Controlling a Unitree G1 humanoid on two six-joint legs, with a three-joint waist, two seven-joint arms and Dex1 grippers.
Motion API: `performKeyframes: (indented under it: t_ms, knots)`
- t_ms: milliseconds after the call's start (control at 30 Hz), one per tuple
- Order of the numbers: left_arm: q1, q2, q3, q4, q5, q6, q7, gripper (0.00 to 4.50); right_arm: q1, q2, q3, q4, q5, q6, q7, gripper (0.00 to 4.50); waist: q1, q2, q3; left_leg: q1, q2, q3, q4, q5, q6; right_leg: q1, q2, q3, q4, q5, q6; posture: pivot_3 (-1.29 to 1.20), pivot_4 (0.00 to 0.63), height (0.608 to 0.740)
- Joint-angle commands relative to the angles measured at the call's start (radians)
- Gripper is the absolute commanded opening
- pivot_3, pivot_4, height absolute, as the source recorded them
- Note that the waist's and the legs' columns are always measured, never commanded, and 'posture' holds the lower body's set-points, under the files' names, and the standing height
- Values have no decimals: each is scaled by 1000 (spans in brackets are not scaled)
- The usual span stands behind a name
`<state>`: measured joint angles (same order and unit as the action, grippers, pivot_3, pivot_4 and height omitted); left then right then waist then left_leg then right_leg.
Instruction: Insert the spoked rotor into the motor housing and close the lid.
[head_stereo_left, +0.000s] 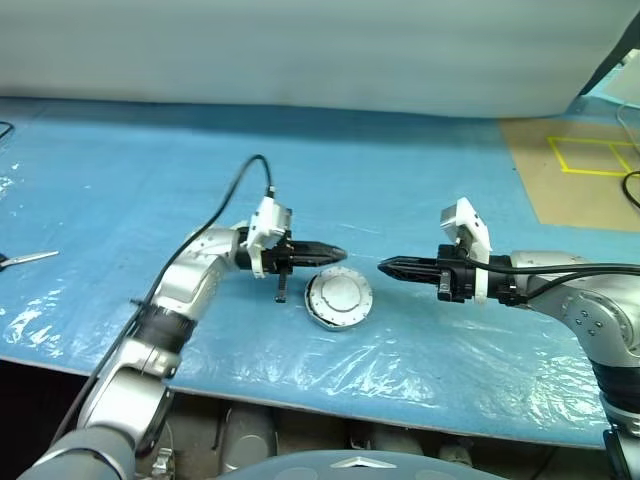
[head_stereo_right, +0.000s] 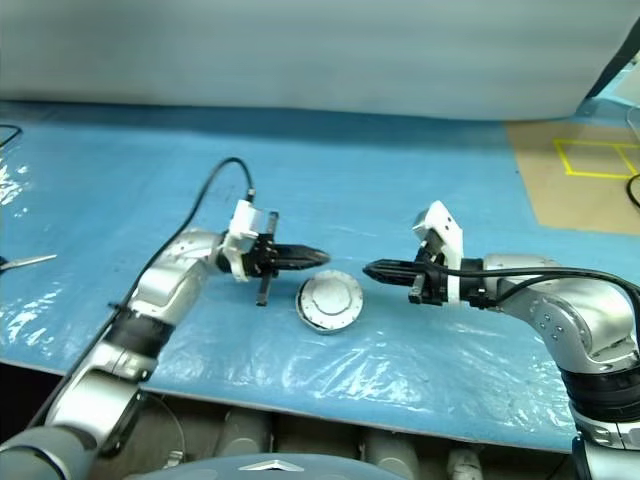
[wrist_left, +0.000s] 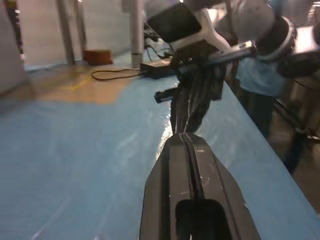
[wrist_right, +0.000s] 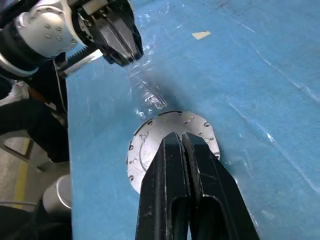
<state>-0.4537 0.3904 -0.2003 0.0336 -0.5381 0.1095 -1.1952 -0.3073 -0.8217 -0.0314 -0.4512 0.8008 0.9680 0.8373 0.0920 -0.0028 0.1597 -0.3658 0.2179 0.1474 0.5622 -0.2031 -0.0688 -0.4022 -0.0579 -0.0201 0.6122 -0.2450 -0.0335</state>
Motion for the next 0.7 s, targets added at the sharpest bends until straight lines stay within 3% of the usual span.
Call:
performKeyframes:
  t_ms: [33,133,233,400,533,700]
  knots:
    - [180,59,40,-223,61,25,126,0,-10,-19,72,-50,-55,-76,68,900,-10,0,0,1,1,0,0,0,-1,0,1,0,-1,0,-1,0,150,740]
    - [330,98,108,-350,27,107,232,0,-22,4,97,-24,-66,-92,84,1840,-13,1,0,0,4,0,0,0,-1,-1,3,-2,-2,-1,-1,0,150,740]
    - [432,160,137,-389,78,56,224,0,-25,-25,199,3,-204,-203,130,2826,-6,0,0,1,4,0,0,-1,-1,-1,3,-2,-2,-1,-1,0,150,740]
    - [549,226,229,-437,87,15,227,0,-46,37,247,54,-247,-246,148,4481,-9,0,1,4,4,1,2,0,0,0,2,-1,-2,-3,-5,0,150,740]
    - [578,245,228,-446,111,-24,221,0,-59,68,286,83,-294,-284,160,4481,-10,0,0,6,4,2,2,0,0,1,2,0,-2,-3,-5,0,150,740]
    - [569,202,190,-424,144,-77,239,0,-93,143,349,181,-379,-354,160,4481,-23,0,0,7,4,2,2,0,0,1,3,0,0,-3,-6,0,150,740]
